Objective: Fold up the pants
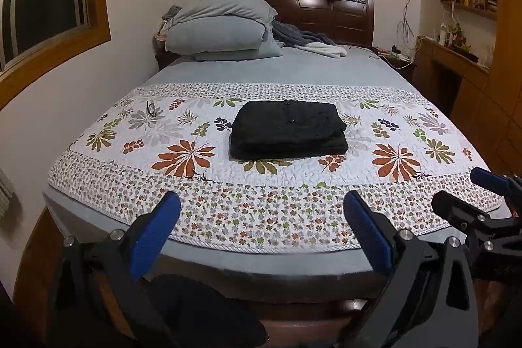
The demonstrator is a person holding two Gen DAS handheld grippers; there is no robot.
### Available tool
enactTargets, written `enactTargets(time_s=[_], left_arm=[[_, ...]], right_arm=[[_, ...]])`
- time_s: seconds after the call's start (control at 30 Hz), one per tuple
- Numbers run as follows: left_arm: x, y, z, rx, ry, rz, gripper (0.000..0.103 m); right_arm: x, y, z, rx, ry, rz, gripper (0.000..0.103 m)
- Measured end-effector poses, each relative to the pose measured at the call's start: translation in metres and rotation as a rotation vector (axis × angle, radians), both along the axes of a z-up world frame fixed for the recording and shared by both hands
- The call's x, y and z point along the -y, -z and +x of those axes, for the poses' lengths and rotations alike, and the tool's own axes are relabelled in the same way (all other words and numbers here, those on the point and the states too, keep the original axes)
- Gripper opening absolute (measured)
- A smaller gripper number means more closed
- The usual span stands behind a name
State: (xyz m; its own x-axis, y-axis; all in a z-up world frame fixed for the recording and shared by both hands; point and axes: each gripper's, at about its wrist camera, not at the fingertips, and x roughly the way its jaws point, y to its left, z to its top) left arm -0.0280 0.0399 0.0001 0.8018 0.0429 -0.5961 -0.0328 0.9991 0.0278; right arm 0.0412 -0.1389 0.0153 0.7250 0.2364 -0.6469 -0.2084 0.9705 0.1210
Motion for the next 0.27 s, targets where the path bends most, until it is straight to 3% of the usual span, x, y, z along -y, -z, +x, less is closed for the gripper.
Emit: enactTargets(time_s=[0.27], left_arm=[[-0.0010,-0.0050,-0.0026,0.019,-0.013,0.007,0.100]], right_arm=[[-0.0010,-0.0005,-0.0002,0.003,0.000,0.000,0.099]])
